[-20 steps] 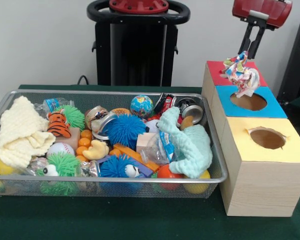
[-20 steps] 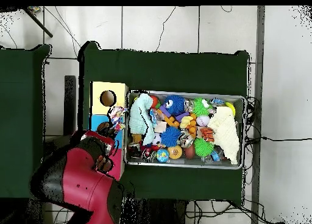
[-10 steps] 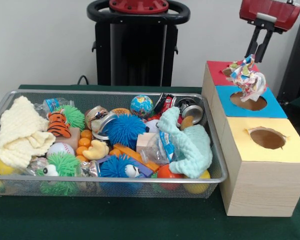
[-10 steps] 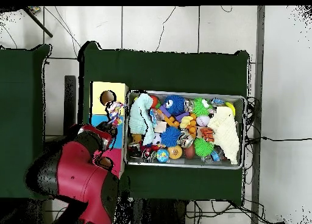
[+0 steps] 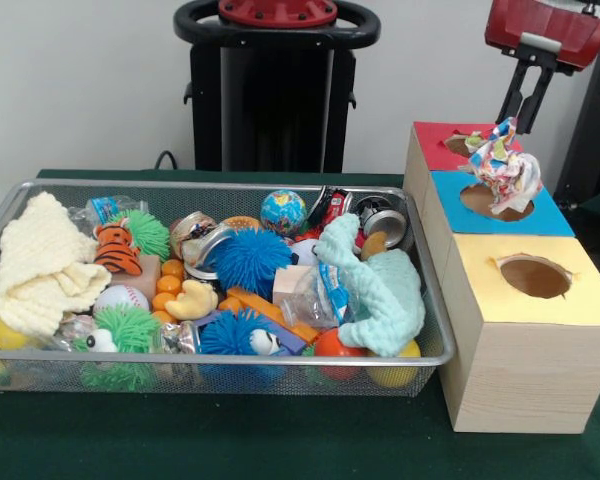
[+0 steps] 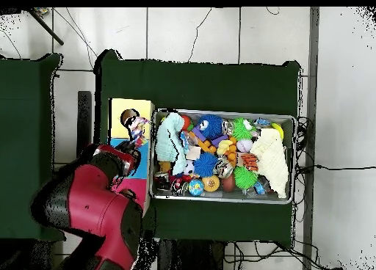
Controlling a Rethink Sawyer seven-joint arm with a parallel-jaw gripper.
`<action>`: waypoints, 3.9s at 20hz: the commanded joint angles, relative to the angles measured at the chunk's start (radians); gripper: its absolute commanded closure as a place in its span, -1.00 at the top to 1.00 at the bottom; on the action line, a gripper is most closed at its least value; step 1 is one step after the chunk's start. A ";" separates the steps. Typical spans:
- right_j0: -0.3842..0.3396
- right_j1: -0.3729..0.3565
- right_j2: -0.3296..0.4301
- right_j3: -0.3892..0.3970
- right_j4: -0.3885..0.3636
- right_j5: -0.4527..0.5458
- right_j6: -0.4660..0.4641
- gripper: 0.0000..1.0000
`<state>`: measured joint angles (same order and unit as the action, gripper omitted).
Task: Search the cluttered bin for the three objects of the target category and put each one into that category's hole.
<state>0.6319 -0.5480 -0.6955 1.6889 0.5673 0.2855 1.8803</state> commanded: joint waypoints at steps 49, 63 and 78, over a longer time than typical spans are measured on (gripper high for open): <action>-0.016 0.176 0.112 -0.153 0.110 0.096 0.346 -1.00; -0.005 0.208 0.064 -0.168 0.105 0.095 0.376 -1.00; 0.002 0.271 0.073 -0.171 0.117 0.086 0.394 -1.00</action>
<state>0.6567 -0.3479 -0.6979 1.5578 0.6392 0.3024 1.9722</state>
